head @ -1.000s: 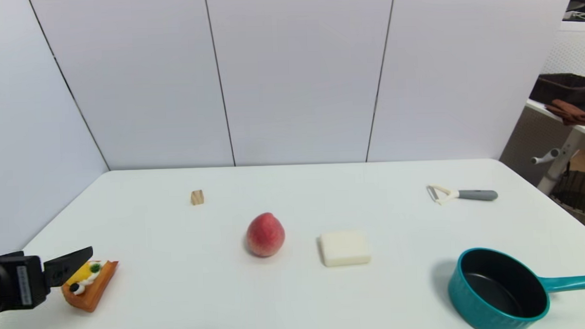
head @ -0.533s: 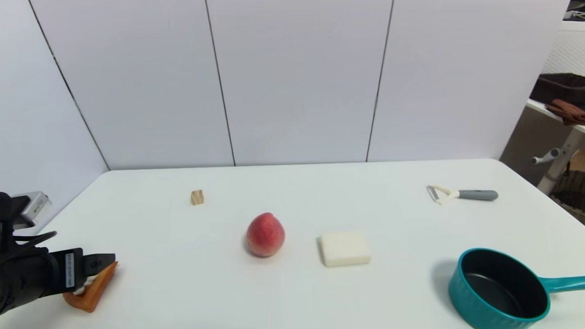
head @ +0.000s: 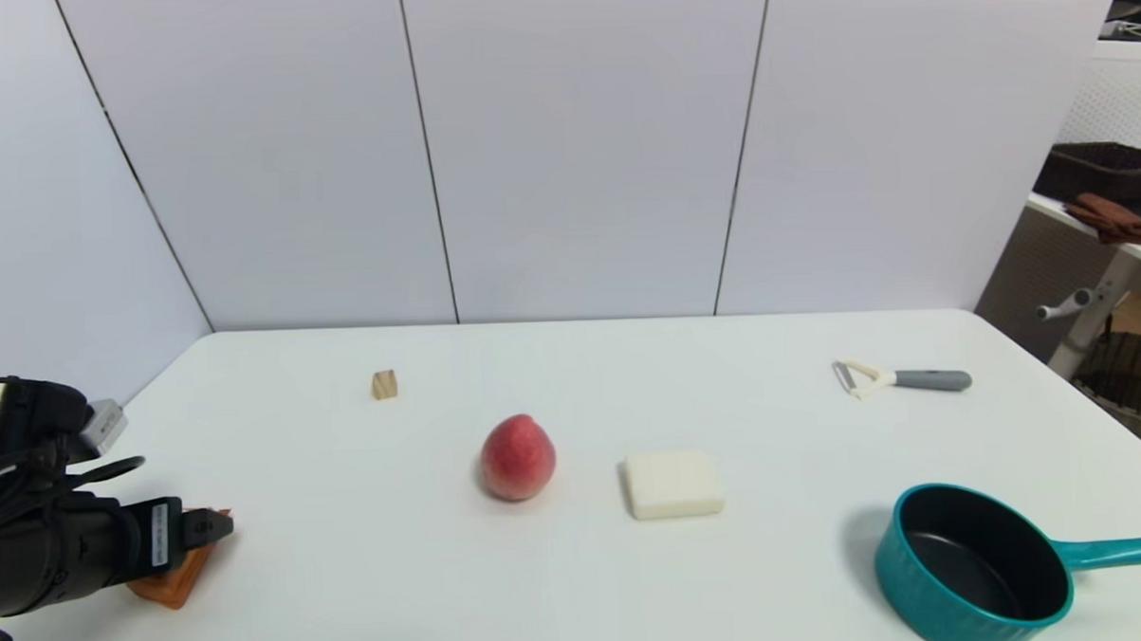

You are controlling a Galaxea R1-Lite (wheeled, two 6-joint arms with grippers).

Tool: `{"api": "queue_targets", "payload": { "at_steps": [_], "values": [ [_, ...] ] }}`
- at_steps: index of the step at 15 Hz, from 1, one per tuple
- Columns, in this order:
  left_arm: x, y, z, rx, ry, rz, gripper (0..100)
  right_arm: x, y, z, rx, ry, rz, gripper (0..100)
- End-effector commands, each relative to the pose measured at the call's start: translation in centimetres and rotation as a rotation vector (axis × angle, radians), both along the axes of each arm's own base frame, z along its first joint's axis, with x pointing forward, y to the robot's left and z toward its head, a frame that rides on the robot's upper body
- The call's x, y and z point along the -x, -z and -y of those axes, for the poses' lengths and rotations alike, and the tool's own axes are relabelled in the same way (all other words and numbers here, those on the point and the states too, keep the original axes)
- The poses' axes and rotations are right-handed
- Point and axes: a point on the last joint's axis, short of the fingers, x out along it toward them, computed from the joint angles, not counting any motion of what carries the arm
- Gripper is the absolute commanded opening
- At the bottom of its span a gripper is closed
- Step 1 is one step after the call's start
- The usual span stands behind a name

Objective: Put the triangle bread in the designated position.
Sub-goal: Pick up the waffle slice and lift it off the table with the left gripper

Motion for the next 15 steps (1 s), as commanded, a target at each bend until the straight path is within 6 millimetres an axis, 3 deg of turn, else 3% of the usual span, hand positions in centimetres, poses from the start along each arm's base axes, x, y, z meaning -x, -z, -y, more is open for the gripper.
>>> {"api": "queue_targets", "payload": {
  "at_steps": [1,6,7,15],
  "values": [
    [-0.58,0.74,-0.18,0.004,-0.005,-0.043,100,-0.01,-0.01,0.0,0.0,0.0,-0.001,100],
    [-0.81,1.32,-0.22,0.008,-0.006,-0.072,100,-0.01,-0.01,0.0,0.0,0.0,-0.001,100],
    [-0.82,1.35,-0.25,0.009,-0.009,-0.073,0,-0.01,-0.01,0.0,0.0,0.0,-0.001,100],
    [-0.6,1.47,-1.09,0.018,-0.046,-0.094,0,-0.01,-0.01,0.0,0.0,0.0,-0.001,100]
  ]
}}
